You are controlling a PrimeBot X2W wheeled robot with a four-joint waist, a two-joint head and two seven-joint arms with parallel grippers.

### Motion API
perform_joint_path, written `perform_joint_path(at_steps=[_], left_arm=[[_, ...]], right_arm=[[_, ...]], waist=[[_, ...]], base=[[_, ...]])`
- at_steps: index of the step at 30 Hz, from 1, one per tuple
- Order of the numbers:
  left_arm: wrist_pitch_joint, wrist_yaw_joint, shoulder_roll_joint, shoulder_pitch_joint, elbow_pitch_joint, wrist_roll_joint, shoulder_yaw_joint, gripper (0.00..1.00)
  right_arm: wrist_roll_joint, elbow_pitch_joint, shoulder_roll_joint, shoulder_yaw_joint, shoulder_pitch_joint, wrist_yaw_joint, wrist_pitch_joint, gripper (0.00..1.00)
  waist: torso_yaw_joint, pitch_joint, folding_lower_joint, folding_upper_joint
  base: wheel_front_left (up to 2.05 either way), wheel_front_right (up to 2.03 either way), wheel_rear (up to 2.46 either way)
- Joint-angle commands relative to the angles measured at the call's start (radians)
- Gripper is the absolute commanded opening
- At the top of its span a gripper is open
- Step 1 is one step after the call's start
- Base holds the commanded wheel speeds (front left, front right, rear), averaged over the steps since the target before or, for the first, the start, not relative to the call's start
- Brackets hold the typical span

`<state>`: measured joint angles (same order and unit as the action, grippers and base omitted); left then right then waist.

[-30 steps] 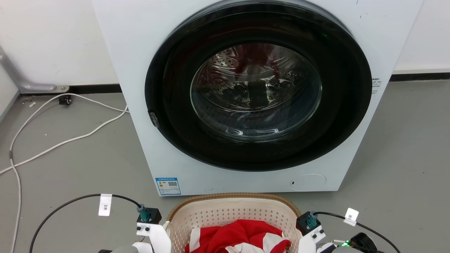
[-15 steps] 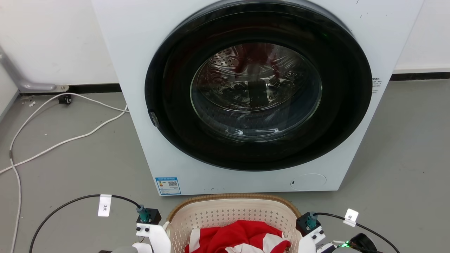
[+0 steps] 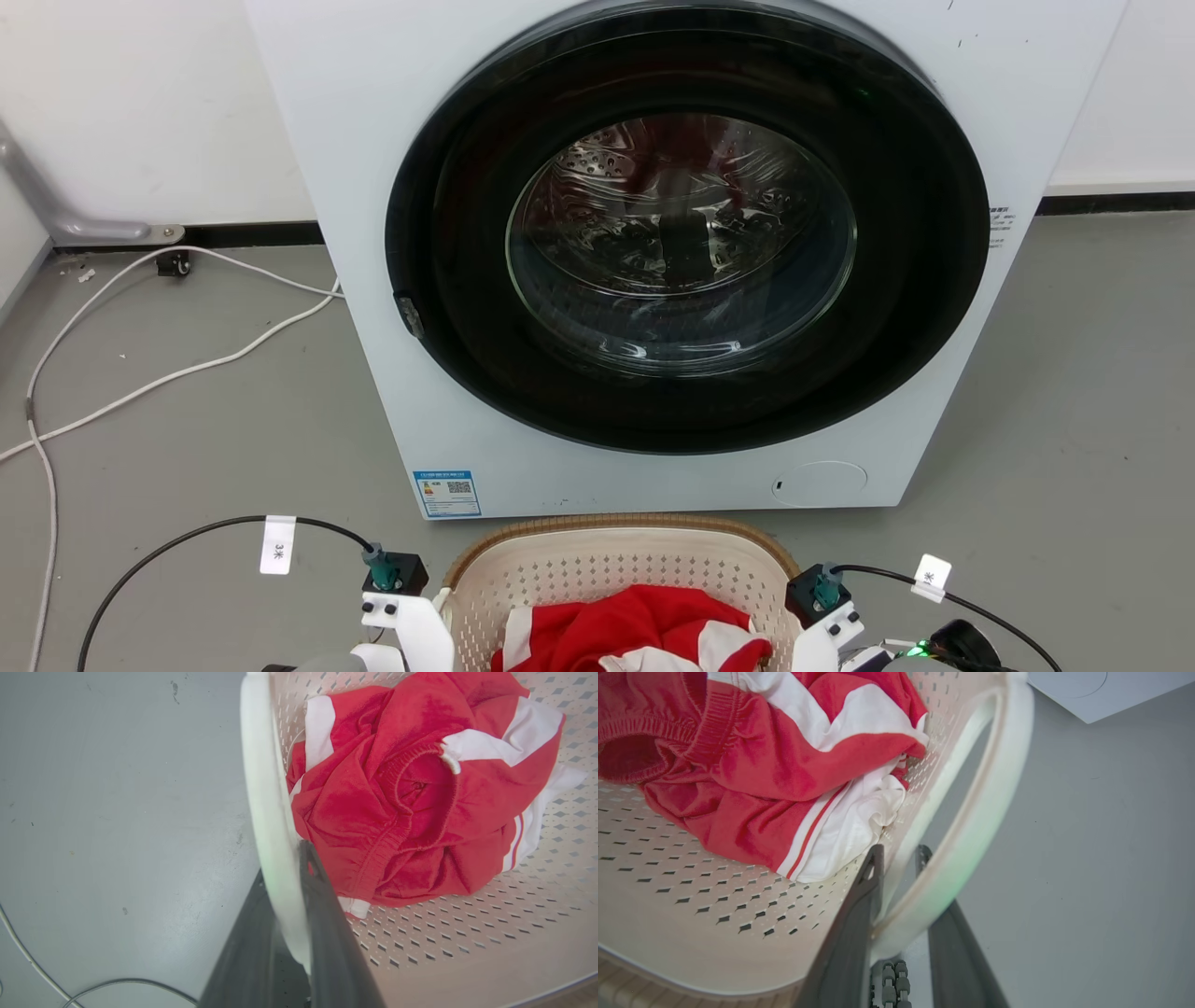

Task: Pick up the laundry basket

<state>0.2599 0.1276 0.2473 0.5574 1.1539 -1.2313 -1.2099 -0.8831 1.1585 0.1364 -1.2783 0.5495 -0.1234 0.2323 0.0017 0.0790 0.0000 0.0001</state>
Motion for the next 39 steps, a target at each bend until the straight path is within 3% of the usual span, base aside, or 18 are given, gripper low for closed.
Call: perform_joint_path(at_steps=[1,39], left_arm=[[-0.007,0.005,0.000,0.020,-0.003,-0.003,-0.002,0.00],[-0.016,0.005,0.006,0.028,-0.002,-0.042,-0.042,0.00]], right_arm=[[0.004,-0.010,-0.005,-0.006,-0.012,-0.013,0.002,0.00],[0.001,-0.003,-0.004,-0.006,-0.021,-0.013,0.000,0.00]], waist=[[0.000,0.000,0.0000,-0.0001],[-0.001,0.001,0.0000,-0.0001]], base=[[0.00,0.00,0.00],[0.00,0.00,0.00]])
